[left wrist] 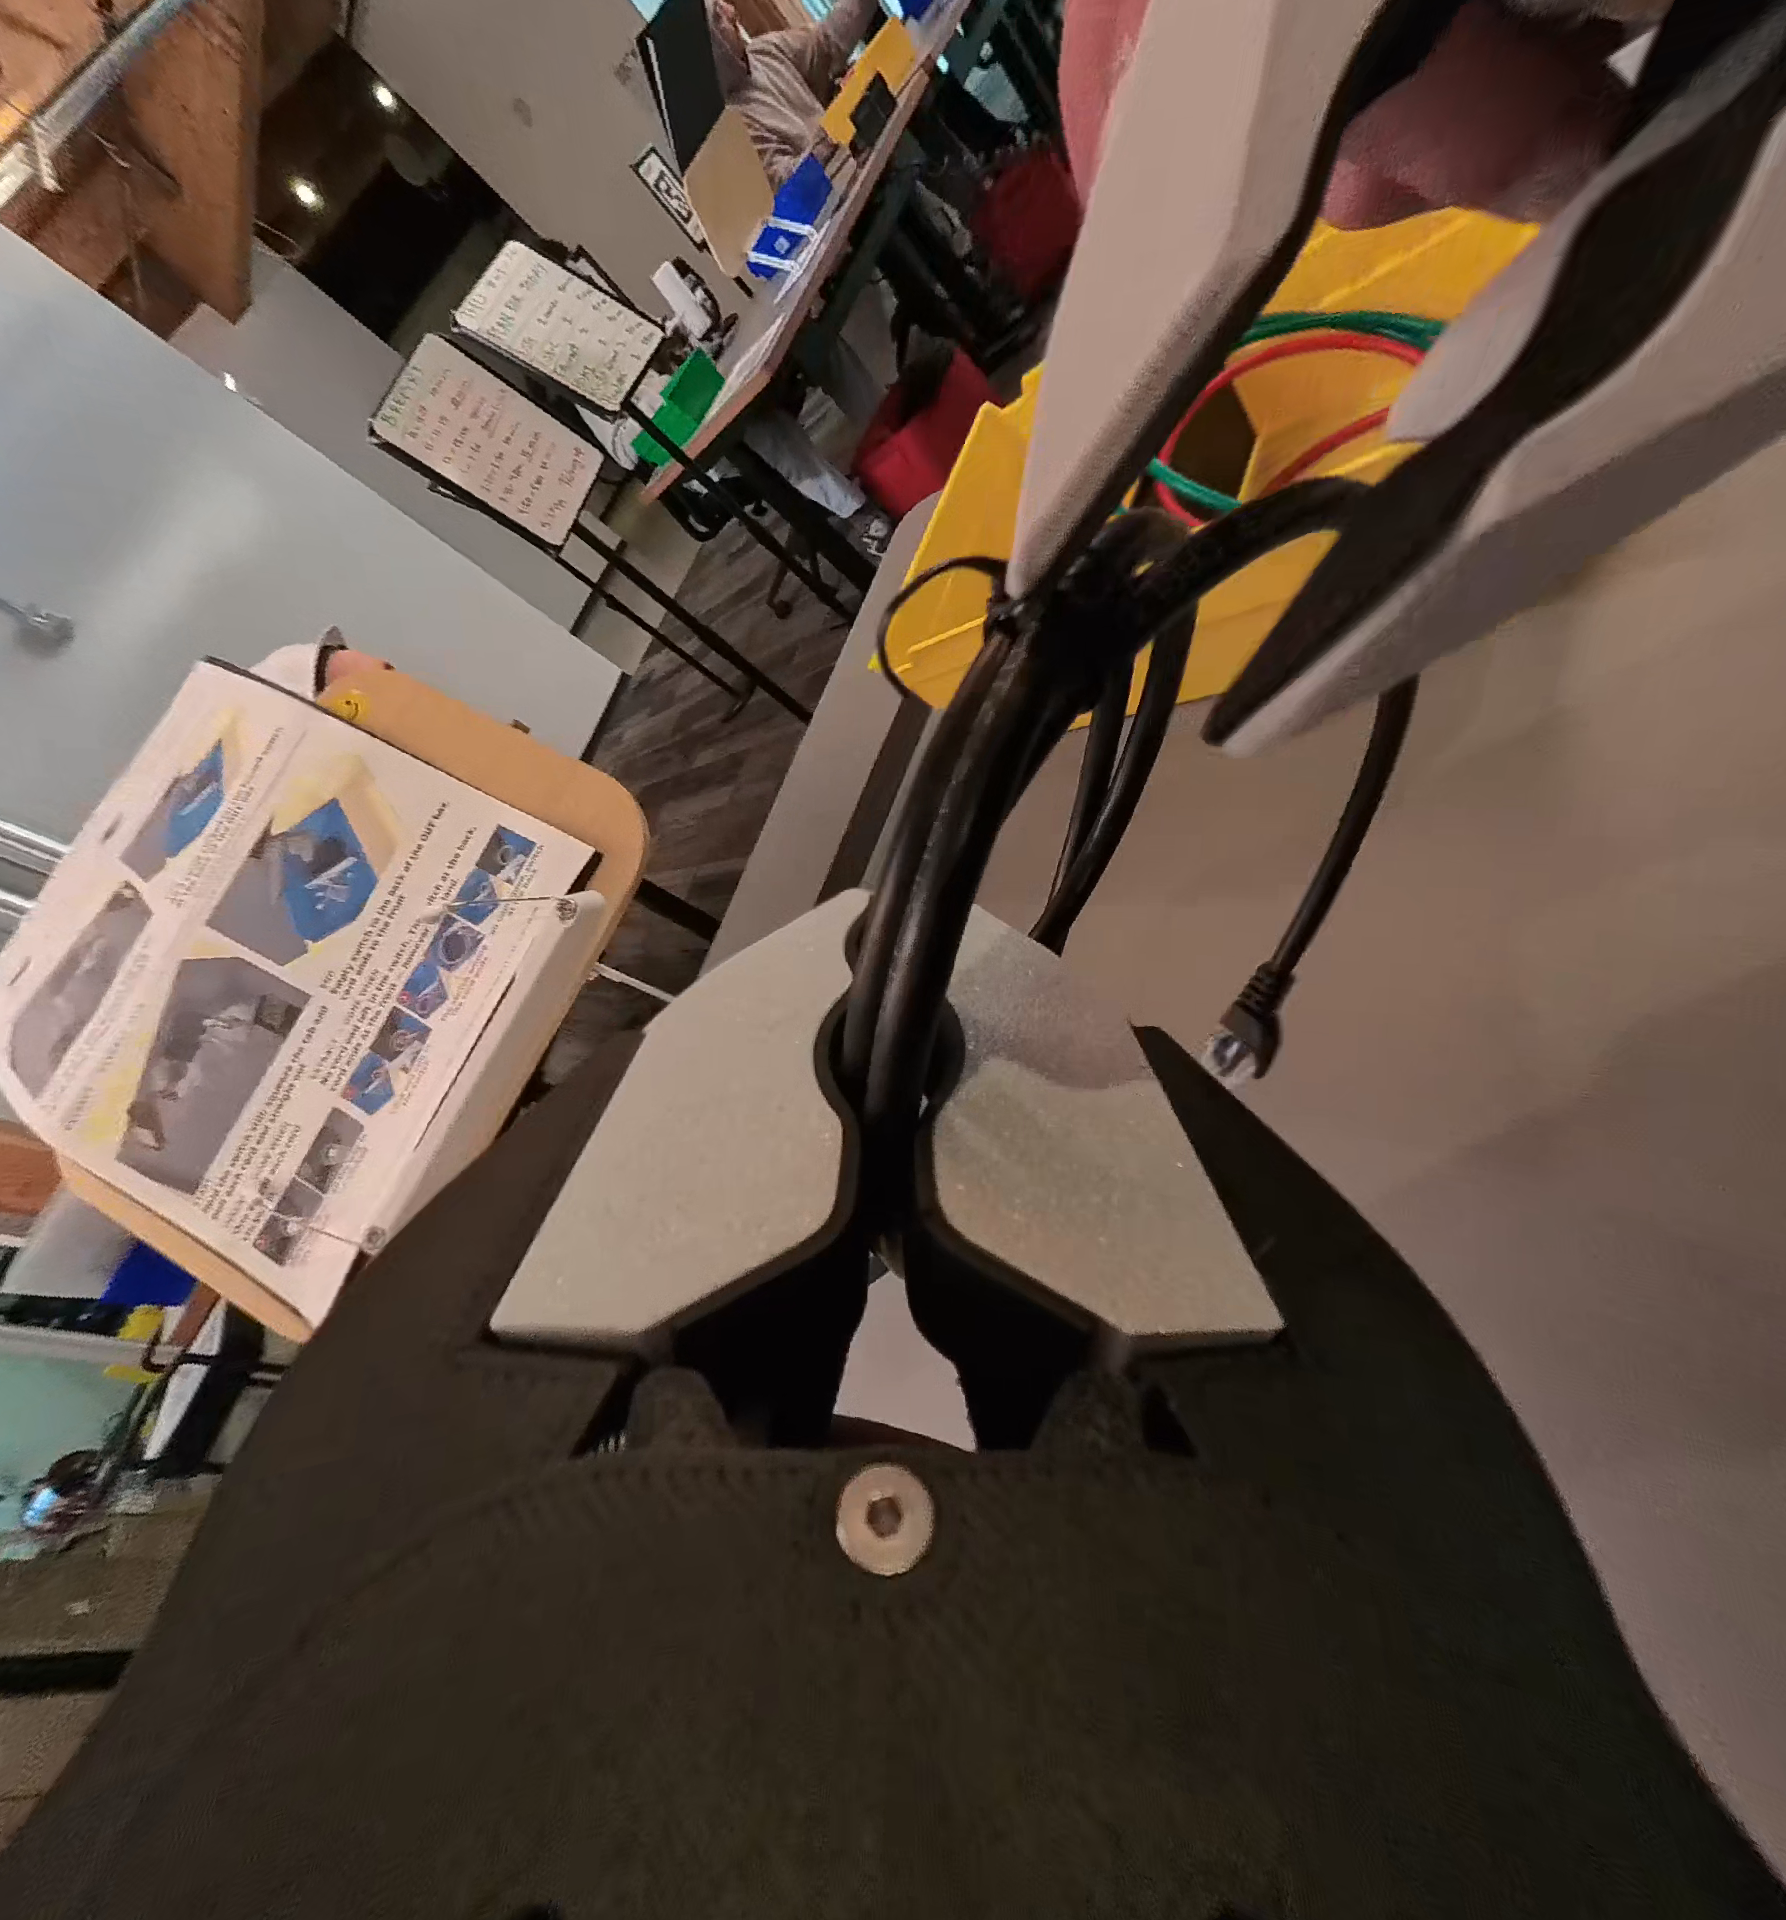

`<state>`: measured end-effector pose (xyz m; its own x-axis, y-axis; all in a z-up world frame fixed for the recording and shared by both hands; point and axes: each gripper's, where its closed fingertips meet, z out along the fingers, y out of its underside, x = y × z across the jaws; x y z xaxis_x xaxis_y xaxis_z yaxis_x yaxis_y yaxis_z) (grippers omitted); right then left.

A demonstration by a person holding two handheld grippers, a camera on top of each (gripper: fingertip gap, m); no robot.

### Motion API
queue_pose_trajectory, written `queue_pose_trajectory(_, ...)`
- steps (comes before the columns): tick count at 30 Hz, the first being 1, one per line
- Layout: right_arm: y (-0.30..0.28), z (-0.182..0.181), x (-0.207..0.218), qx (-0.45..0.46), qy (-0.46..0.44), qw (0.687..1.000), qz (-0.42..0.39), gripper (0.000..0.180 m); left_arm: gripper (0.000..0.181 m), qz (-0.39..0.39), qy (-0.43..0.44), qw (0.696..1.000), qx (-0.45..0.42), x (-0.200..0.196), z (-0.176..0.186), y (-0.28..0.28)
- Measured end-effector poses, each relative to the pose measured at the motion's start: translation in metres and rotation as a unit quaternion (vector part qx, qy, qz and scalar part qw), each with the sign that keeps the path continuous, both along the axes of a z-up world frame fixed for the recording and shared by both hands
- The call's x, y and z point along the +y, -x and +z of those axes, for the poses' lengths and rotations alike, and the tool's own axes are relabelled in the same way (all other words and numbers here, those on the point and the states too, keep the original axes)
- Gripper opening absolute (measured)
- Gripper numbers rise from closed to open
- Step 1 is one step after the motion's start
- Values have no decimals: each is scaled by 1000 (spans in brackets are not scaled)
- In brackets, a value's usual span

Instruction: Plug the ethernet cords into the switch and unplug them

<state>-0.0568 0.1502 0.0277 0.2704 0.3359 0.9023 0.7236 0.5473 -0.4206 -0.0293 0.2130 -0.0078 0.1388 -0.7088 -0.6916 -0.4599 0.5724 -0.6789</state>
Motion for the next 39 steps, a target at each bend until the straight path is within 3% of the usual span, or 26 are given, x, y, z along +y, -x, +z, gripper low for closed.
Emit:
queue_pose_trajectory(12, -7, 4, 3, -8, -22, 1000, -18, 0, 1, -7, 34, 999, 14, -3, -6, -1)
queue_pose_trajectory(18, -10, 7, 3, 41, 21, 999, 2, 0, 1, -8, 29, 1000, 6, -3, -4, -1)
queue_pose_trajectory(21, -12, 10, 1, 76, 55, 995, 19, 0, 0, 1, -17, 1000, 1, -1, 2, 1)
queue_pose_trajectory(26, -21, 20, -5, 191, 152, 966, 86, 0, 0, 20, -122, 992, -23, -5, 29, 7)
queue_pose_trajectory(29, -37, 24, 6, 267, 213, 936, 86, 0, 0, 21, -194, 981, 10, -12, 29, 5)
queue_pose_trajectory(39, -39, 12, 16, 304, 324, 894, 65, 0, 0, 0, -242, 969, 42, -25, 11, -10)
